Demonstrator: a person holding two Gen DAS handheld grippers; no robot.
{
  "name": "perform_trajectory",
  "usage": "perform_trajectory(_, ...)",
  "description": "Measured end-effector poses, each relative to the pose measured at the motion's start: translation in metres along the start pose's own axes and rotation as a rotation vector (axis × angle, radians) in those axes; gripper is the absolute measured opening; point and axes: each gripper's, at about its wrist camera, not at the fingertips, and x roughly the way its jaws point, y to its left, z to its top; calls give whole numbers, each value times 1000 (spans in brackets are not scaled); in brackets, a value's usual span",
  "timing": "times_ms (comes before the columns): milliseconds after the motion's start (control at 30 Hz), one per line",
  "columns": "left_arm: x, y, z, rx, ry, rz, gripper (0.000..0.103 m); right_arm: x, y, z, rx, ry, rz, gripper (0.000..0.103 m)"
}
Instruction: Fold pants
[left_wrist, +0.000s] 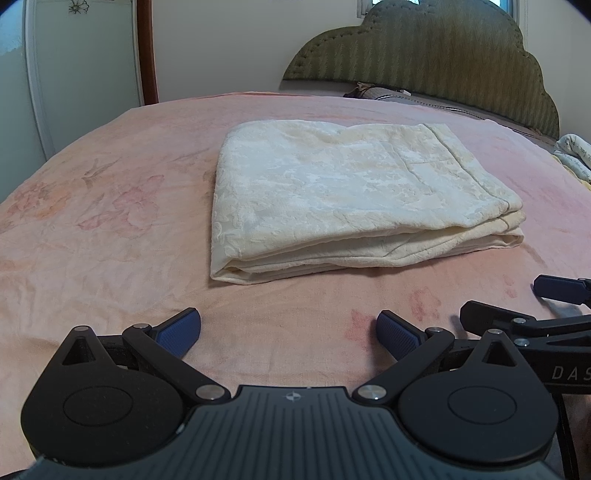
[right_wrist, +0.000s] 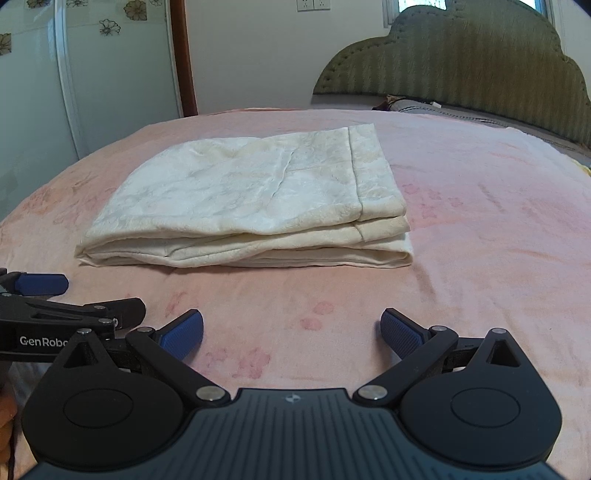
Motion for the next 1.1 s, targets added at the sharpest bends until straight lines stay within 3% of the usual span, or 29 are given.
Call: perform_trajectory(1100, 0, 6, 0, -15, -7, 12, 103, 0, 4, -5, -33, 6, -4, 103)
